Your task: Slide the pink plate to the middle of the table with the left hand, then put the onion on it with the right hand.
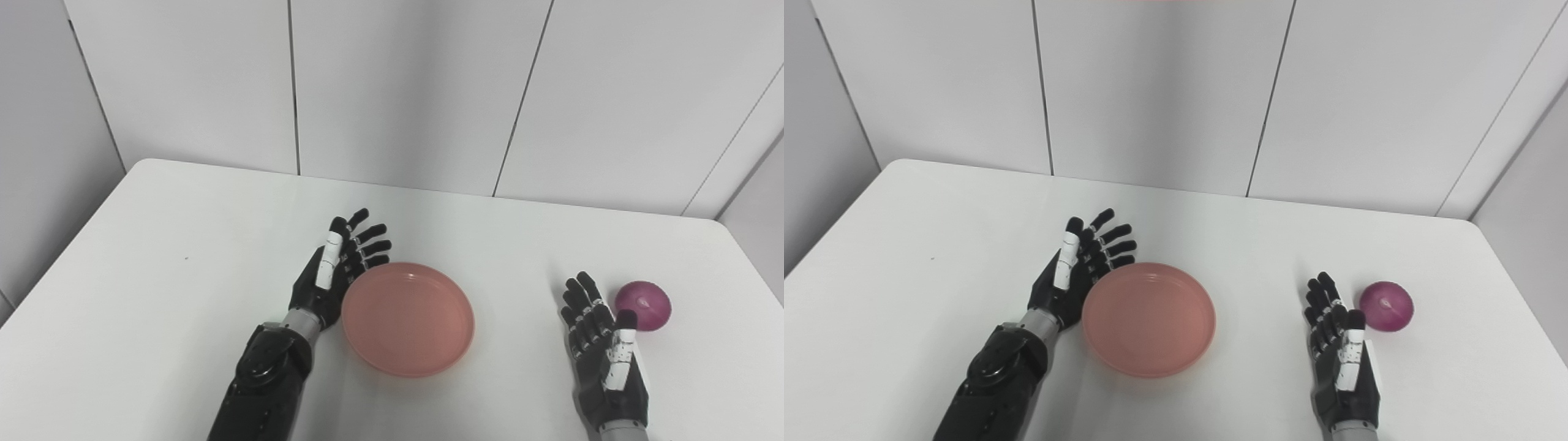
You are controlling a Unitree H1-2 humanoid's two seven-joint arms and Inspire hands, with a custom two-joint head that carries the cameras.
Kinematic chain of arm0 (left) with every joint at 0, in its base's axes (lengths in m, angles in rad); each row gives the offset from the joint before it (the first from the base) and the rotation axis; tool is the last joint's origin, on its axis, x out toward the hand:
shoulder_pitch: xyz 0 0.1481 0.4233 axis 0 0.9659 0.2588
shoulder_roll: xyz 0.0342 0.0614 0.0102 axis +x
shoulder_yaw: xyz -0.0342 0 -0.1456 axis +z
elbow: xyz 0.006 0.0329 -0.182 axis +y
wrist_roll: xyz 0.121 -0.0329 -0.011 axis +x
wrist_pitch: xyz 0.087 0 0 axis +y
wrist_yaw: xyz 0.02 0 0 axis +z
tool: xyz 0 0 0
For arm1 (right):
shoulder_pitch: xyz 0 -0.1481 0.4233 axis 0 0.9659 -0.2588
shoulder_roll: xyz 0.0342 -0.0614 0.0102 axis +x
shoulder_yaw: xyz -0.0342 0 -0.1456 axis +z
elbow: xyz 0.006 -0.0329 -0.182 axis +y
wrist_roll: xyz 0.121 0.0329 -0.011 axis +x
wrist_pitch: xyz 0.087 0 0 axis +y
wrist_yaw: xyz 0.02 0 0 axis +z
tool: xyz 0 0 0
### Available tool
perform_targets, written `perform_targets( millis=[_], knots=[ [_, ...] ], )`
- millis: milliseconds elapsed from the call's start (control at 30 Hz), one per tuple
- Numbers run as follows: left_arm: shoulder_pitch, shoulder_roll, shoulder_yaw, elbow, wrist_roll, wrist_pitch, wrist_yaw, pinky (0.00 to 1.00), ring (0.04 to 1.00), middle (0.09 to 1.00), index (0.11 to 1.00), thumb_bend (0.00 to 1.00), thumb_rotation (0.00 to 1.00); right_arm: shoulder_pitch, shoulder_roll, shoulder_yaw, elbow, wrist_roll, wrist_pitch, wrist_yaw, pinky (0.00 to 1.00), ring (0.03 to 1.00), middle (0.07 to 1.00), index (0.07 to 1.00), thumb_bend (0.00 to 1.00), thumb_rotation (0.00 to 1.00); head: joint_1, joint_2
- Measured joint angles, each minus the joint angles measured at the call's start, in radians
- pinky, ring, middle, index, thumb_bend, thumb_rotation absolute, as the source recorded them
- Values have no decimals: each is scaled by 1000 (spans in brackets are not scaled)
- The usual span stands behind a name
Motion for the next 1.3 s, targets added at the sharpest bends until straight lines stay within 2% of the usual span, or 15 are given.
perform_targets(
  millis=[500, 533, 667, 800, 867, 900, 1033, 1067, 1300],
  knots=[
    [-1, 17, -18, 9, 6, -5, -22, 764, 793, 842, 913, 898, 923, -3, 19, 11, 1, -36, -1, -22, 1000, 944, 909, 941, 900, 1000, -75, 0],
    [-2, 20, -17, 10, 6, -5, -22, 763, 794, 841, 911, 898, 921, -4, 22, 11, 2, -39, -1, -25, 1000, 940, 907, 938, 910, 996, -121, -8],
    [-8, 33, -14, 19, 4, -5, -32, 762, 799, 848, 914, 908, 917, -17, 38, 11, 15, -58, -3, -42, 1000, 922, 890, 914, 987, 934, -158, -12],
    [-16, 49, -6, 31, -2, -5, -58, 777, 815, 862, 930, 900, 918, -32, 66, 25, 26, -79, -4, -56, 1000, 937, 899, 936, 984, 921, -279, -31],
    [-18, 55, 3, 32, -16, -4, -67, 788, 820, 866, 935, 890, 915, -33, 77, 50, 24, -88, -4, -55, 1000, 940, 902, 935, 961, 917, -279, -31],
    [-19, 58, 9, 33, -23, -3, -73, 793, 822, 868, 933, 885, 910, -33, 82, 58, 22, -97, -4, -55, 1000, 937, 901, 933, 954, 908, -314, -41],
    [-32, 76, 25, 51, -44, -1, -98, 803, 828, 872, 940, 864, 910, -34, 92, 86, 20, -130, -4, -57, 996, 927, 906, 932, 968, 881, -362, -58],
    [-36, 81, 27, 57, -45, -1, -100, 810, 830, 875, 942, 860, 910, -35, 92, 90, 19, -142, -4, -57, 966, 907, 895, 927, 973, 847, -382, -67],
    [-57, 94, 38, 80, -62, 3, -111, 826, 834, 877, 949, 858, 935, -47, 55, 103, 2, -216, -4, -61, 852, 867, 901, 937, 981, 822, -413, -87]
  ],
)
